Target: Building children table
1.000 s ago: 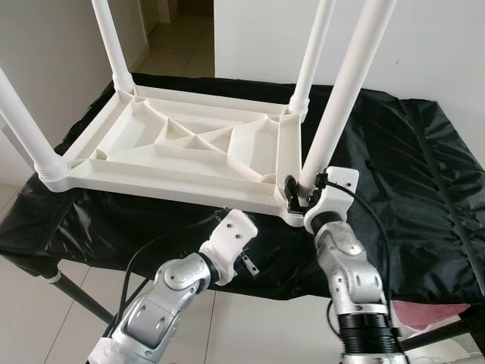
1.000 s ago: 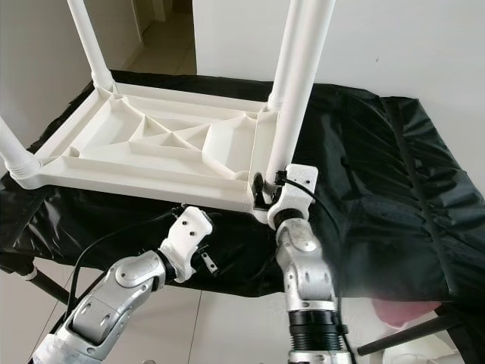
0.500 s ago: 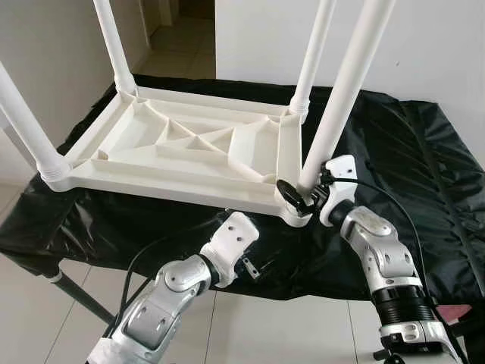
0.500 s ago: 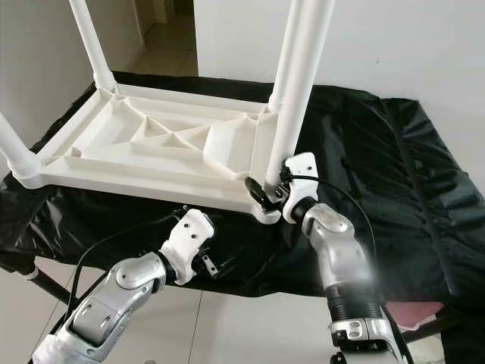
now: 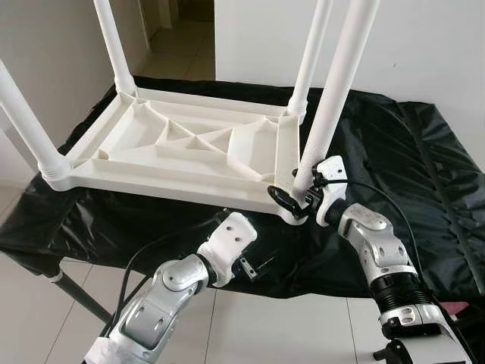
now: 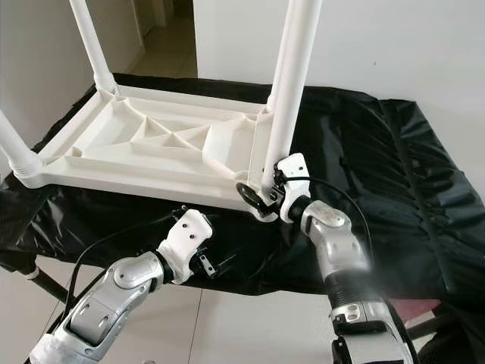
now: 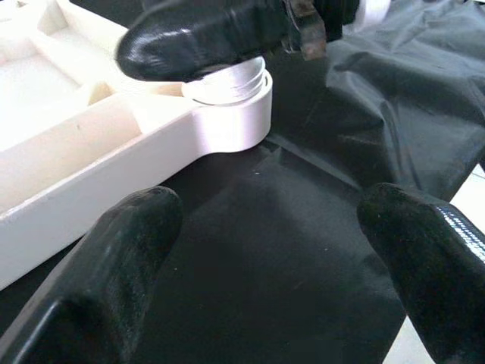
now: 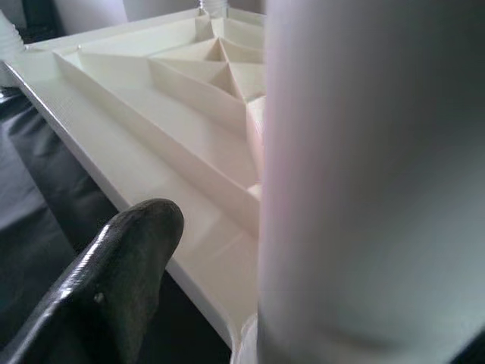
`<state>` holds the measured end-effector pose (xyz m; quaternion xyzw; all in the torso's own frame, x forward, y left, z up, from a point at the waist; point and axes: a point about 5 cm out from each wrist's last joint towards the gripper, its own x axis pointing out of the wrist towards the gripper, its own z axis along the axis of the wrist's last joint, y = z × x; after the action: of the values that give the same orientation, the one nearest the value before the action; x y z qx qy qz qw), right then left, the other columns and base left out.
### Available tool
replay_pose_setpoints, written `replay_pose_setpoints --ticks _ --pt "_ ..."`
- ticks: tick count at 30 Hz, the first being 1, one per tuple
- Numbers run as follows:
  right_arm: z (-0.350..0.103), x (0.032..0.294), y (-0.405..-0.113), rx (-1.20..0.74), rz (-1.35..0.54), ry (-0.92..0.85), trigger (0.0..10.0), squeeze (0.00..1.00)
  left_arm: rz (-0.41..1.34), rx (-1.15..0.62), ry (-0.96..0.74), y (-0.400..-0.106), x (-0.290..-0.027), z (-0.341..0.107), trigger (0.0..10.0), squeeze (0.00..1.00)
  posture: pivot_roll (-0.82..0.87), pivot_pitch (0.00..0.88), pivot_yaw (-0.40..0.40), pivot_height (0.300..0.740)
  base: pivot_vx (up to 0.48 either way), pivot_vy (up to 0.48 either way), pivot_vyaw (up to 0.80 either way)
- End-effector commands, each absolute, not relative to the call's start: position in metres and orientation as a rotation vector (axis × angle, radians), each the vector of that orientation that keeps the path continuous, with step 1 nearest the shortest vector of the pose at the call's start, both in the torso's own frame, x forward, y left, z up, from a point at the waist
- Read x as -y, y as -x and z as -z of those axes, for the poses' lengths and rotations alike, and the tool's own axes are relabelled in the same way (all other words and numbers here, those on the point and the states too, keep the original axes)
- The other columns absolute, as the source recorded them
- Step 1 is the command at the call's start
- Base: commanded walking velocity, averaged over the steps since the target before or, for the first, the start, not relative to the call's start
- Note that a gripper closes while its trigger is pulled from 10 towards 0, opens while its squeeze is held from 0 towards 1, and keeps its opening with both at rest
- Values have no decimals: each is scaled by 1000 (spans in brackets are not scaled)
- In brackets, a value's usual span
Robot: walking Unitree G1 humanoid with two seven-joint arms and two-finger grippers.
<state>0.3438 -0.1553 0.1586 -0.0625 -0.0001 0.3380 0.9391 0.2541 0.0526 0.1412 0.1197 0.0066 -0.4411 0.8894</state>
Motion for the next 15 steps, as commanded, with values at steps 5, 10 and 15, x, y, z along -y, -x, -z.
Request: replay_pose_setpoints --ticks 5,10,15 --pt "-148 156 -344 -37 -722 153 0 0 938 -11 -257 -256 -52 -142 10000 0 12 67 -7 740 0 0 0" --pt "-143 159 -343 -41 -713 159 0 0 936 -10 -257 -256 -54 -143 10000 0 10 71 -4 740 0 0 0" --pt "-140 162 -342 -52 -681 151 4157 0 935 -7 -253 -257 -53 -144 10000 0 8 78 -4 740 0 0 0"
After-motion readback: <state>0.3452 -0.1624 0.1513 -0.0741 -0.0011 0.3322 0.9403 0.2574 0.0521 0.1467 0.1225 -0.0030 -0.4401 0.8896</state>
